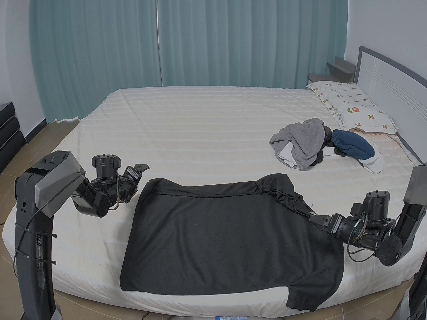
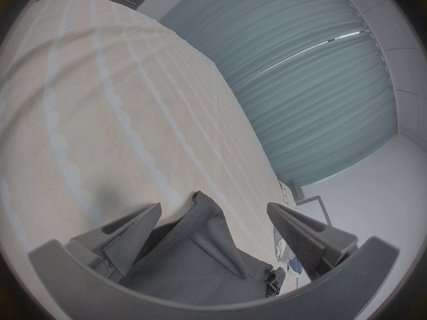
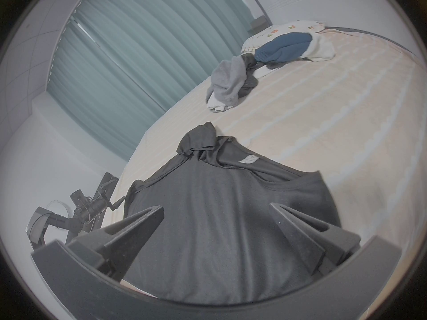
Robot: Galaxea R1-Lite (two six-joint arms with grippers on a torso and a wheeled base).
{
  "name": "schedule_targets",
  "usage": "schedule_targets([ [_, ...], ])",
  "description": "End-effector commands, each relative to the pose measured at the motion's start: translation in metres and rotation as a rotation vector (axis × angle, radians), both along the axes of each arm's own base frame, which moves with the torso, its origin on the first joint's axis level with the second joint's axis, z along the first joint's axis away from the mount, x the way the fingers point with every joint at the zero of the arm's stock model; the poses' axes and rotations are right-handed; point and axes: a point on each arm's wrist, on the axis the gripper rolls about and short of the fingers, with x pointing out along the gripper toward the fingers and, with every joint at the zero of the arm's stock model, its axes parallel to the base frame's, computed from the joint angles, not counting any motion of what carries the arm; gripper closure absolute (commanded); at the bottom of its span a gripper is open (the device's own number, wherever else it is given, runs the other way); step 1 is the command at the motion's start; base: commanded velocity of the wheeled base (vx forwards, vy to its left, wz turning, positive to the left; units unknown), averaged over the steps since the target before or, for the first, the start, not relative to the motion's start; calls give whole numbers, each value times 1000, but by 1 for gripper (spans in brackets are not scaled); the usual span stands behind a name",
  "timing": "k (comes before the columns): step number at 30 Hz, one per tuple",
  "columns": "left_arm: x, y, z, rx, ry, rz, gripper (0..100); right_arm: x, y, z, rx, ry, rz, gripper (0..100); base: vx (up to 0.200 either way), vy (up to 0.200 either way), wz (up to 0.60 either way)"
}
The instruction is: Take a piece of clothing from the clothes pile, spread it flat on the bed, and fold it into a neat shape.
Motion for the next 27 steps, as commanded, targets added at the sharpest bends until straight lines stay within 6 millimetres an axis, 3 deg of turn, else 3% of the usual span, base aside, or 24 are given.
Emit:
schedule_targets([
  [1, -1, 3, 6, -5, -6, 4, 0, 19, 14, -8, -10, 5, 25, 0, 0, 0, 0],
  [2, -1, 3, 6, -5, -6, 4, 0, 19, 14, -8, -10, 5, 25, 0, 0, 0, 0],
  [7, -1, 3, 5, -5, 16, 4, 0, 60, 24, -12, -13, 17, 23, 0, 0, 0, 0],
  [14, -1, 3, 4, -4, 19, 2, 0, 111, 42, 2, 0, 8, 35, 0, 0, 0, 0],
  [19, -2, -1, 3, 4, 21, 3, 0, 135, 57, 15, 83, -34, 18, 0, 0, 0, 0],
  [27, -1, -1, 3, 4, 19, 3, 0, 154, 63, -5, 76, 32, 14, 0, 0, 0, 0],
])
